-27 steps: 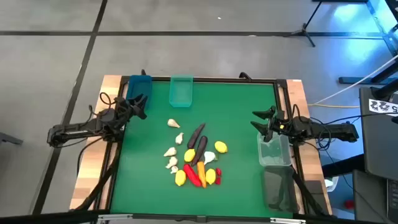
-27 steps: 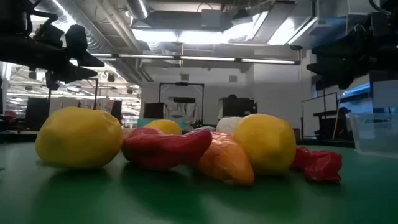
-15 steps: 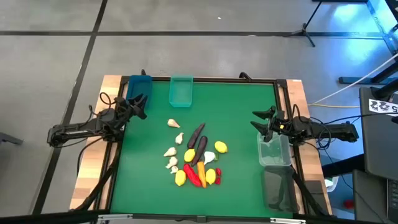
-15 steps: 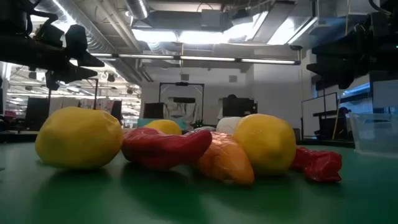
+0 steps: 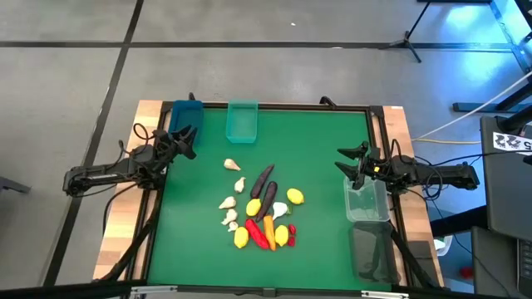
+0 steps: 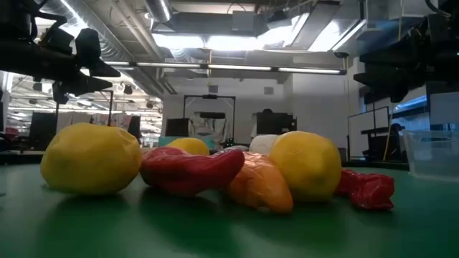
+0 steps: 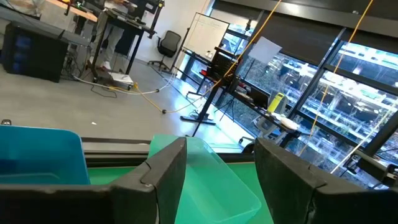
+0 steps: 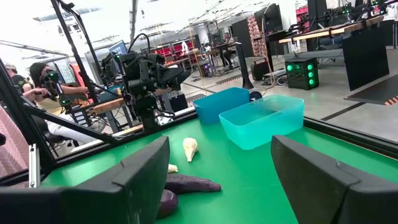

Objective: Sort produce into baskets

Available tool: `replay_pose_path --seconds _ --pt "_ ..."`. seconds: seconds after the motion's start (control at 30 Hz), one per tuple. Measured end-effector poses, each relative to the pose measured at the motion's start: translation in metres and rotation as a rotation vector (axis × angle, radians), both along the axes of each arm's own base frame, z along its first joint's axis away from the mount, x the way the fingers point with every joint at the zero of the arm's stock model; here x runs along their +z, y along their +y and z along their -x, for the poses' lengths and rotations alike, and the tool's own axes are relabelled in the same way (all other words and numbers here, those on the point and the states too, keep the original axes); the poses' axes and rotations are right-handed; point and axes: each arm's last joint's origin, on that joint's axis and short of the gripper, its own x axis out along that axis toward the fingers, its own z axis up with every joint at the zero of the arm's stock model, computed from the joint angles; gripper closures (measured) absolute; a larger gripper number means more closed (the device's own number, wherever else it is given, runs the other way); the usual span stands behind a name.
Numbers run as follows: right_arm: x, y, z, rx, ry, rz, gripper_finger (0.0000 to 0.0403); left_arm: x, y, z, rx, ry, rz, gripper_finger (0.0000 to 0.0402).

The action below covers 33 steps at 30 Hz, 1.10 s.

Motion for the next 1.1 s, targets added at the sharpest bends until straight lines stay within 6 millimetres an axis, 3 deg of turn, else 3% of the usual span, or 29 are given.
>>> replay_pose_path --seconds 0.33,0.67,0.77,0.9,1.0,1.1 --pt "0.003 0.000 0.000 -0.002 -0.039 -0.014 0.0123 0.000 0.000 0.000 0.000 0.000 0.000 0.0217" --pt "0.017 -0.004 0.004 -0.075 -0.297 -0.341 0.0123 0.000 0.000 0.000 -0.004 -0.067 0.046 0.0217" --pt "0.019 -0.004 0.005 -0.073 -0.325 -0.366 0.0123 0.000 0.000 0.000 -0.006 -0.110 0.074 0.0217" --pt "0.028 -0.005 0.008 -0.072 -0.435 -0.383 0.0123 0.000 0.000 0.000 -0.010 -0.177 0.121 0.0217" --pt "0.037 -0.008 0.014 -0.193 -0.558 -0.439 0.0123 0.001 0.001 0.000 -0.004 -0.183 0.114 0.0217" --pt "0.058 -0.010 0.022 -0.226 -0.622 -0.441 0.0123 0.013 -0.001 0.000 -0.089 -0.341 0.105 0.0217"
